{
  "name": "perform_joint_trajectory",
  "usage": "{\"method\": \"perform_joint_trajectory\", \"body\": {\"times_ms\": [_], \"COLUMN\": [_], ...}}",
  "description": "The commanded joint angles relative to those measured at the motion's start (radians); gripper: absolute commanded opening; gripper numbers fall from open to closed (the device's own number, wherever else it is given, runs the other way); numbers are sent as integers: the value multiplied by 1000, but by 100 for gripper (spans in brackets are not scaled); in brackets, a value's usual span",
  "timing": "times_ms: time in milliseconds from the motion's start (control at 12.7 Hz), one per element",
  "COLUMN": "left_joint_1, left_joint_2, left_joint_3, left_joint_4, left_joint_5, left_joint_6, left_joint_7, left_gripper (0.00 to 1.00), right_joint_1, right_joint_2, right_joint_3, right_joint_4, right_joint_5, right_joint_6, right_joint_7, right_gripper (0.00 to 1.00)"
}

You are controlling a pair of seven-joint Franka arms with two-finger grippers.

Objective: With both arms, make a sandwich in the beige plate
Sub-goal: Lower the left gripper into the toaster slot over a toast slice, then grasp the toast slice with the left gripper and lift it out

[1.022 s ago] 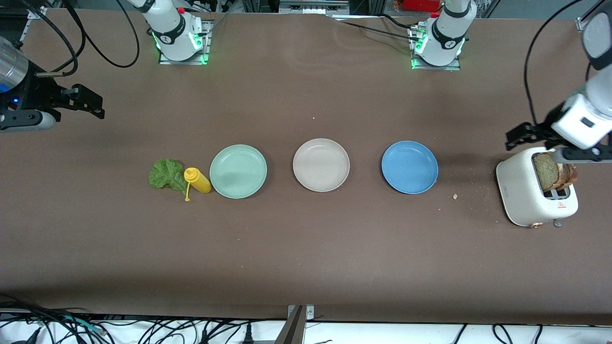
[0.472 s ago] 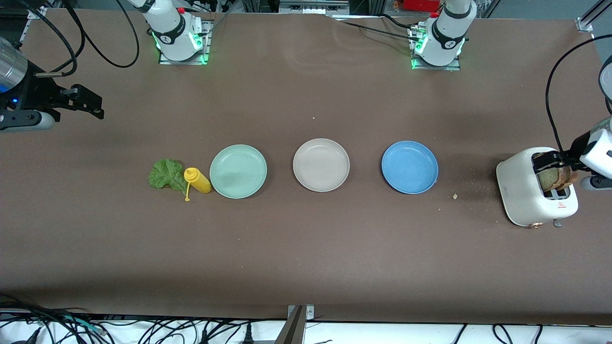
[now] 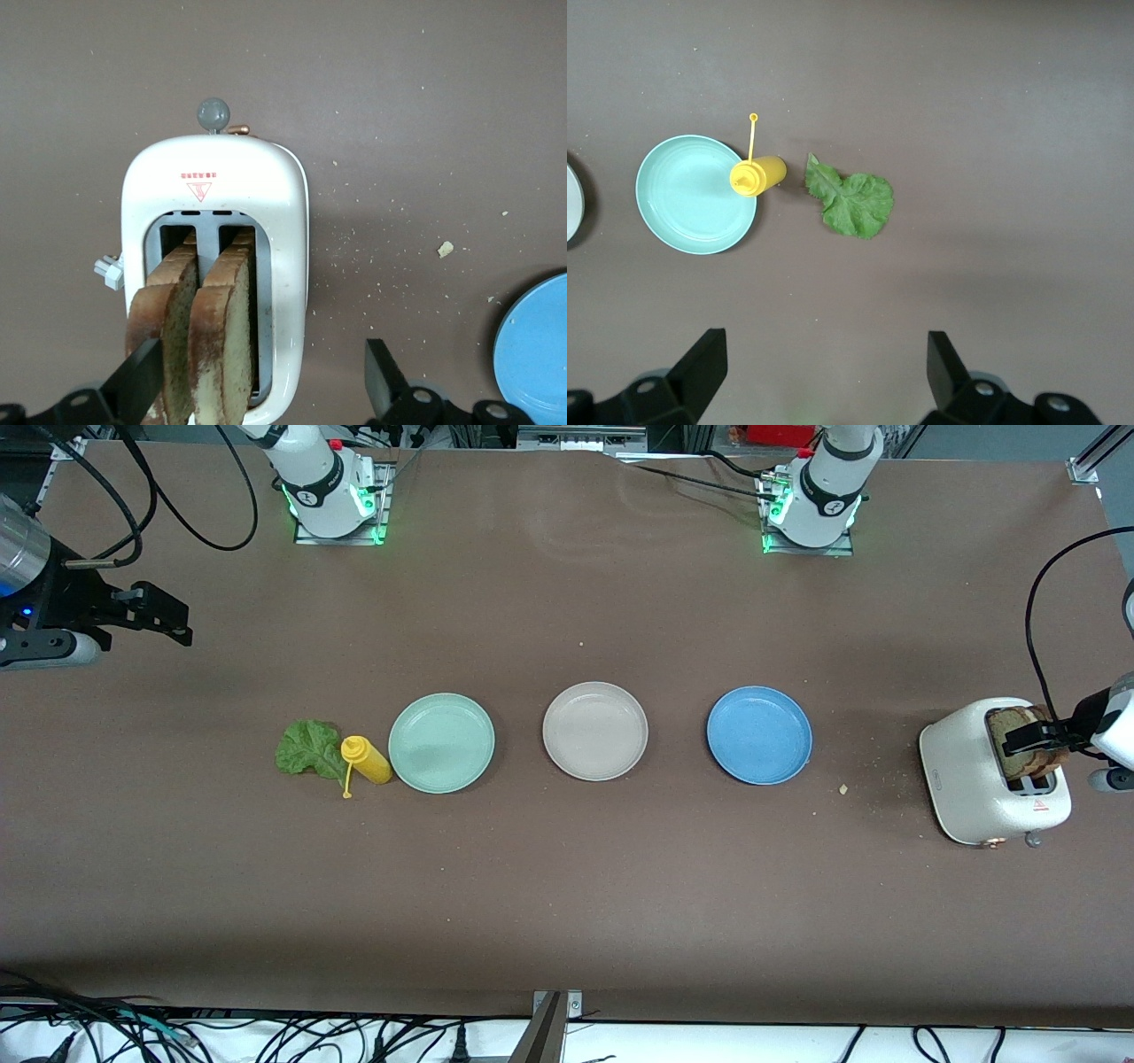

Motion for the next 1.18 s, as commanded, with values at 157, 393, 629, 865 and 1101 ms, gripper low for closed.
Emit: {"method": "perform_joint_trajectory", "body": {"times_ms": [157, 393, 629, 865, 1101], "left_joint_1": [37, 38, 38, 47, 49], "left_joint_2": [21, 24, 24, 23, 17], "left_joint_3": [-13, -15, -16, -15, -15], "left_joint_4": [-35, -51, -74, -89, -83], "left_joint_5": [5, 5, 5, 6, 19], "left_joint_6": [13, 25, 32, 28, 16], "left_joint_7": [13, 10, 9, 12, 12], "left_gripper": [100, 100, 100, 47, 0], "right_joint_1": [-5, -5, 0, 0, 0], "right_joint_2": [-2, -2, -2, -2, -4], "right_joint_3": [0, 0, 3, 3, 3], "right_joint_4": [6, 6, 6, 6, 6], "right_joint_5": [6, 6, 9, 10, 10], "right_joint_6": [-5, -10, -10, -10, -10], "right_joint_7": [-4, -4, 5, 5, 7], "right_gripper": [100, 100, 100, 100, 100]}}
